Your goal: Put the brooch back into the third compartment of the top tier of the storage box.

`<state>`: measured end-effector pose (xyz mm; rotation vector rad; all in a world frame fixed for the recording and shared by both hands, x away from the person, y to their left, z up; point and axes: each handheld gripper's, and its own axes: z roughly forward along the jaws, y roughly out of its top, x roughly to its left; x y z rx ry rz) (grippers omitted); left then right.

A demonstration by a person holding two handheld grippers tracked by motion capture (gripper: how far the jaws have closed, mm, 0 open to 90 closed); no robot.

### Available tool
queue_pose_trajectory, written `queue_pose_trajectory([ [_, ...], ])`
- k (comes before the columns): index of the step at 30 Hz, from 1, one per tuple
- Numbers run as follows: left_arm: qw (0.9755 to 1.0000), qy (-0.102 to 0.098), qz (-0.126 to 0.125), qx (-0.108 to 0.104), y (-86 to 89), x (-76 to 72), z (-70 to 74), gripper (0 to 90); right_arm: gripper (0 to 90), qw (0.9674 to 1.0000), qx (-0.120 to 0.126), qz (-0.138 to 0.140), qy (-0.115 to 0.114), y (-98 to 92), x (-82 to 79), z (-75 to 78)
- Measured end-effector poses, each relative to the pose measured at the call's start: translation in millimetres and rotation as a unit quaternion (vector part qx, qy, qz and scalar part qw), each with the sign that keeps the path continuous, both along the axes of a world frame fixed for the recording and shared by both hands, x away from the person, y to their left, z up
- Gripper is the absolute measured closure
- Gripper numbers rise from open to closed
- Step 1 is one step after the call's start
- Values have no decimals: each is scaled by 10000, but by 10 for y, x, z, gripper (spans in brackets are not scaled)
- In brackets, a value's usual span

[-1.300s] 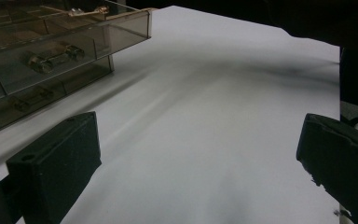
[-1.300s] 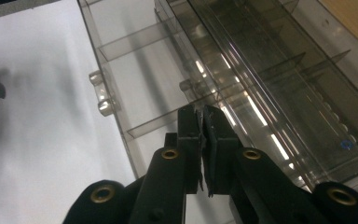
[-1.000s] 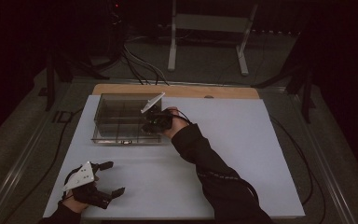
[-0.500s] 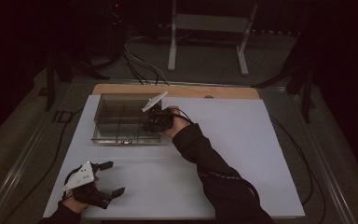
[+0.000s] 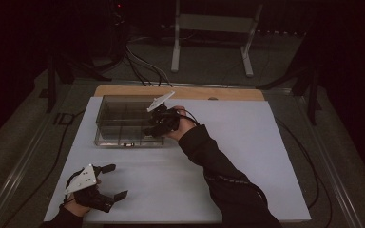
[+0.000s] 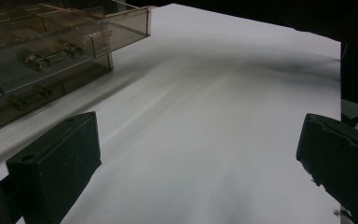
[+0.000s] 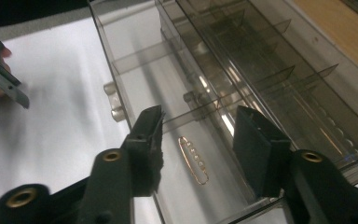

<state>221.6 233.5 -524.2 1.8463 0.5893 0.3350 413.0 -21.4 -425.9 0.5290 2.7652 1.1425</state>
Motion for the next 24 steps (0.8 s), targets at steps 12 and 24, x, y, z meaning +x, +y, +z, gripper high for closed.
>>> queue_pose_trajectory([
  [12,10000,-3,4,23,-1,-3,2,6,193,9998,172,-101,20,-29,-80,73],
  [24,10000,-3,-10,12,-7,3,-2,7,86,9997,213,-80,-71,-133,-102,127],
])
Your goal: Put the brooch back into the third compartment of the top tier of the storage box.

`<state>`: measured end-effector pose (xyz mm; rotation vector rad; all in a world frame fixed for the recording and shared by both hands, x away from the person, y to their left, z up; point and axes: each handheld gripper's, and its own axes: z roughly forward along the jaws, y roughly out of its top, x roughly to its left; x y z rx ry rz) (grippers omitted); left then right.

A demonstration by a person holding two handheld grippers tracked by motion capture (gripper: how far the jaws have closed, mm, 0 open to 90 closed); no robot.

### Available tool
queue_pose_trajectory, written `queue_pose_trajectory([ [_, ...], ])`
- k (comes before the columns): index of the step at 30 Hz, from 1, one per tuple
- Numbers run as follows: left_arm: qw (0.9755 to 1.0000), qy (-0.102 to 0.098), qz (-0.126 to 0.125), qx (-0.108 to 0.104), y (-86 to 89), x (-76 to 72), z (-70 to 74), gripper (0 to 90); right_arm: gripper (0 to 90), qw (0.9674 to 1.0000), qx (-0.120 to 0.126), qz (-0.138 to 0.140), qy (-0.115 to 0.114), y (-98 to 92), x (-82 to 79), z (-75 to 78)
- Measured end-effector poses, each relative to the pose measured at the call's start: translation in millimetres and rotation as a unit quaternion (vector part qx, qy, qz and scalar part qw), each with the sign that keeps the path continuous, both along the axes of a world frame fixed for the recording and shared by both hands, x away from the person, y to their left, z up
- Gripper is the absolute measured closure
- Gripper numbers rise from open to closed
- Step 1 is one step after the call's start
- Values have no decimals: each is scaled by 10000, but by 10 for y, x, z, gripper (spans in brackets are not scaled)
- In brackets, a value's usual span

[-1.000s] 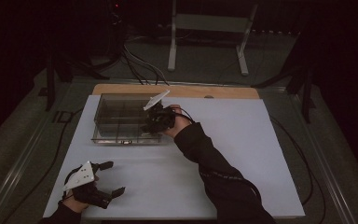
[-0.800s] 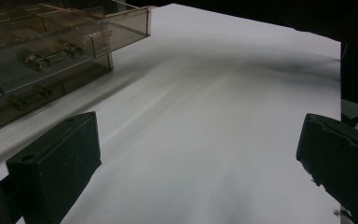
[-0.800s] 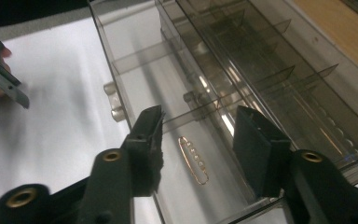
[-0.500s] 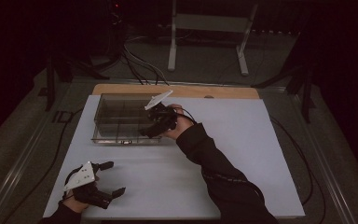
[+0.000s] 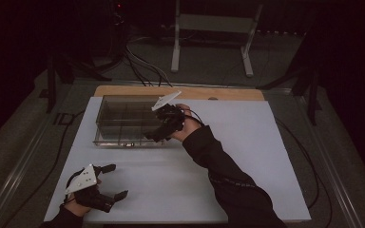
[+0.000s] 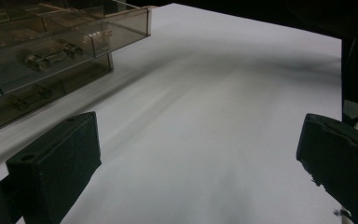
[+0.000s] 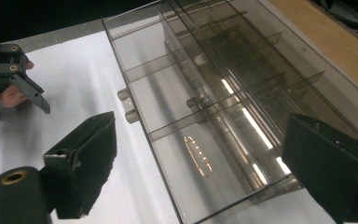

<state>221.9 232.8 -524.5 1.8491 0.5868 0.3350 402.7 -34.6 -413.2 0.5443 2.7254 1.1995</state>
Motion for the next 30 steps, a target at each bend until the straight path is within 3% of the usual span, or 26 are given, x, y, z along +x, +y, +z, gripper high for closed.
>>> queue_pose_trajectory([
  [2,10000,2,12,2,1,1,0,6,0,9999,-69,-28,-101,-15,-7,8],
  [7,10000,9,19,-23,2,-1,4,6,0,9995,-107,-49,-304,-90,-25,28],
  [17,10000,12,6,-22,-1,-5,-2,6,0,9997,-23,-80,-208,-280,-55,-10],
  [23,10000,5,25,-20,12,-21,-1,6,0,9997,-9,-231,-72,-436,-52,-87],
  [30,10000,10,38,-30,14,-19,0,6,0,9993,47,-361,-67,-648,-92,-207],
])
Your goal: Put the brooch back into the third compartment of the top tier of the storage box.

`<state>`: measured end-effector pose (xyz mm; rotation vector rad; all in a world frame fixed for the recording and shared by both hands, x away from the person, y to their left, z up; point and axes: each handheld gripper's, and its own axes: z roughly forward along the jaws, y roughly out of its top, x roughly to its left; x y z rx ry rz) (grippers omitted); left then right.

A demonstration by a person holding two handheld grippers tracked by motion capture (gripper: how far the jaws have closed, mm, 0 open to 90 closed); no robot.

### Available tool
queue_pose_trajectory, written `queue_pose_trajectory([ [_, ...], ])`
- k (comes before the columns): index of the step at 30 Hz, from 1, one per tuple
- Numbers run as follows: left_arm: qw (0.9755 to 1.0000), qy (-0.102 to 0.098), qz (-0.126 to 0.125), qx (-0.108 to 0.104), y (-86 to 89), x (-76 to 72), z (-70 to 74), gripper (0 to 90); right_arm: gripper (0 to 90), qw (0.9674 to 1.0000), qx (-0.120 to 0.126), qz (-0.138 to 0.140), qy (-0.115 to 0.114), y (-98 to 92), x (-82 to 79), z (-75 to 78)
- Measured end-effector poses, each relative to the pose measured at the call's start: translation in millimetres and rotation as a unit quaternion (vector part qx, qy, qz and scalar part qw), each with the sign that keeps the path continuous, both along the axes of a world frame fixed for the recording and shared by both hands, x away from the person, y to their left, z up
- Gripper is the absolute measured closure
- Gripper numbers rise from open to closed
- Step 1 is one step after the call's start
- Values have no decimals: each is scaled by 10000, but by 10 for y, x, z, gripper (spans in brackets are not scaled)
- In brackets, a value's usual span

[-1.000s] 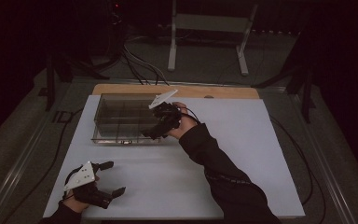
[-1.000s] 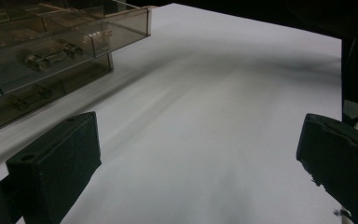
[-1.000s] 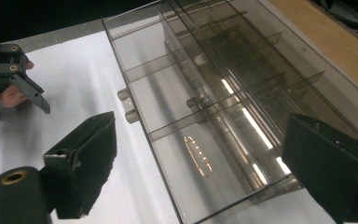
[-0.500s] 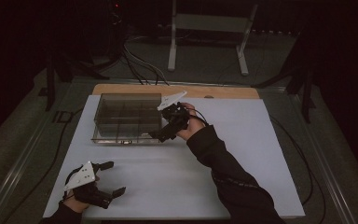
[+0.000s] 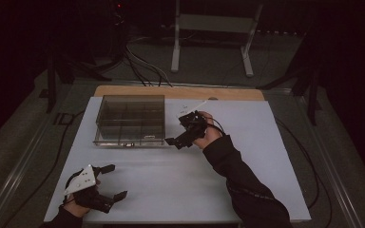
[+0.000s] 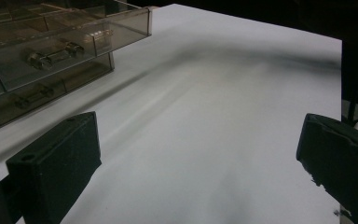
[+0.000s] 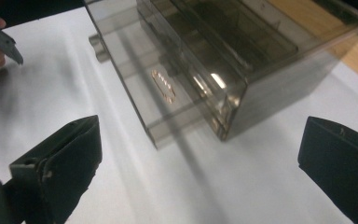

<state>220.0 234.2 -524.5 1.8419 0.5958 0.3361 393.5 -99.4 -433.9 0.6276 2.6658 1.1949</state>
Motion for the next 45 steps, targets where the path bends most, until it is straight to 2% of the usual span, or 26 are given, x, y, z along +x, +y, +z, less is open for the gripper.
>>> queue_pose_trajectory([
  [6,10000,-6,-13,29,-7,-1,-1,6,0,9999,8,-102,85,-164,-76,-140],
  [13,10000,-2,-12,26,0,-3,0,6,0,9997,100,-183,81,-328,-200,-258],
  [23,10000,6,-3,7,-1,2,-1,6,0,9992,199,-335,-23,-559,-340,-393],
  [31,10000,-2,-20,35,-6,-1,-2,6,0,9985,298,-444,64,-807,-474,-560],
  [37,10000,0,-25,38,-7,2,-4,6,0,9980,267,-558,138,-1001,-585,-660],
  [42,10000,19,-22,33,-3,3,-9,6,0,9973,188,-709,44,-1160,-694,-690],
  [45,10000,26,-16,29,-5,4,-10,6,0,9965,233,-798,-22,-1272,-761,-705],
])
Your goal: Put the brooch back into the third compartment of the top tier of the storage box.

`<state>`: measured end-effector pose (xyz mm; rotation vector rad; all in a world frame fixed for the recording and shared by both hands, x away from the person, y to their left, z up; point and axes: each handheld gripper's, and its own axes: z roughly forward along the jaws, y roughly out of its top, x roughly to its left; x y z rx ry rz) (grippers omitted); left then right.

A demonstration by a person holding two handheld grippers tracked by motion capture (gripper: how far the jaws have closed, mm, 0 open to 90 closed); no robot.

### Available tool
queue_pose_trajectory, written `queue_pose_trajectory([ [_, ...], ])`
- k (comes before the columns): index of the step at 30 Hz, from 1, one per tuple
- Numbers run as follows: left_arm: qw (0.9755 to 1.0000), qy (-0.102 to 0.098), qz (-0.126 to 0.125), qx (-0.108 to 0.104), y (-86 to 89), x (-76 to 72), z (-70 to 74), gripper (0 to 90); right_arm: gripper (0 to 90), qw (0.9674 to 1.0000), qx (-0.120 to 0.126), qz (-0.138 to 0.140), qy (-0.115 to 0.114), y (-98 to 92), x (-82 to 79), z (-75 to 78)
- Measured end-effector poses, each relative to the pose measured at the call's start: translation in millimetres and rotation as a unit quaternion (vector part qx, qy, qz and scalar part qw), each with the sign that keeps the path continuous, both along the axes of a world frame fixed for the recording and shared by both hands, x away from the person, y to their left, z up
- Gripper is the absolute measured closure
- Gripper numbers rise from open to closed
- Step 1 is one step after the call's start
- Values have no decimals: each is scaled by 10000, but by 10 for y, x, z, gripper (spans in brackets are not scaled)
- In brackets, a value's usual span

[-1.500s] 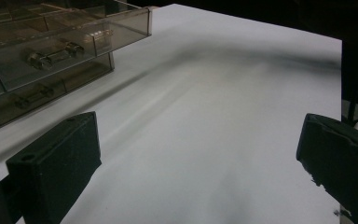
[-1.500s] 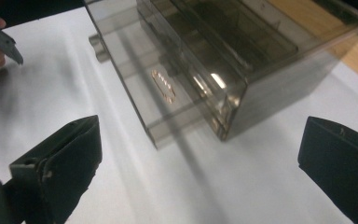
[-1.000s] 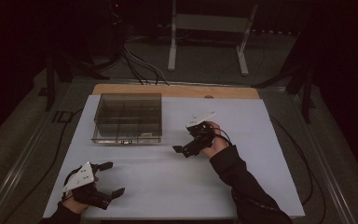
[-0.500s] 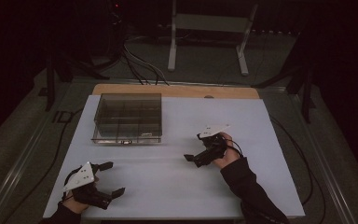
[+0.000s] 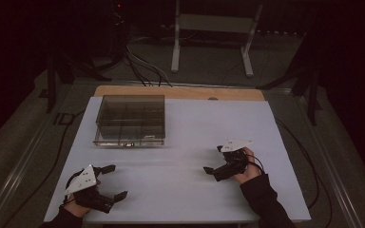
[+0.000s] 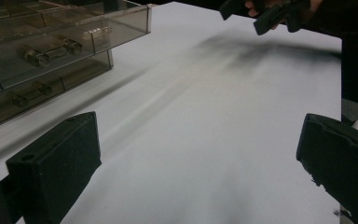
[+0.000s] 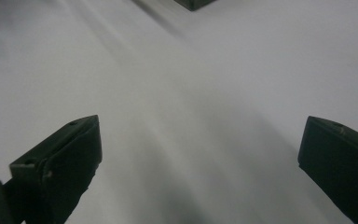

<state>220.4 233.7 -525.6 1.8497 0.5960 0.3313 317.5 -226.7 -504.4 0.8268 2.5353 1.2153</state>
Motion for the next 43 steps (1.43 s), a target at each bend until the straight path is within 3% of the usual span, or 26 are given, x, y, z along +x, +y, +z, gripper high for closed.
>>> queue_pose_trajectory([
  [9,10000,-12,0,13,-1,-2,2,6,0,9994,169,-272,148,-318,-154,-111],
  [23,10000,14,8,27,-5,0,-12,6,0,9968,125,-788,14,-735,-396,-187],
  [29,10000,-1,0,31,-9,-9,-4,6,0,9962,74,-864,-26,-814,-500,-248],
  [43,10000,27,8,60,-21,-2,-13,7,0,9960,68,-892,-48,-769,-419,-293],
])
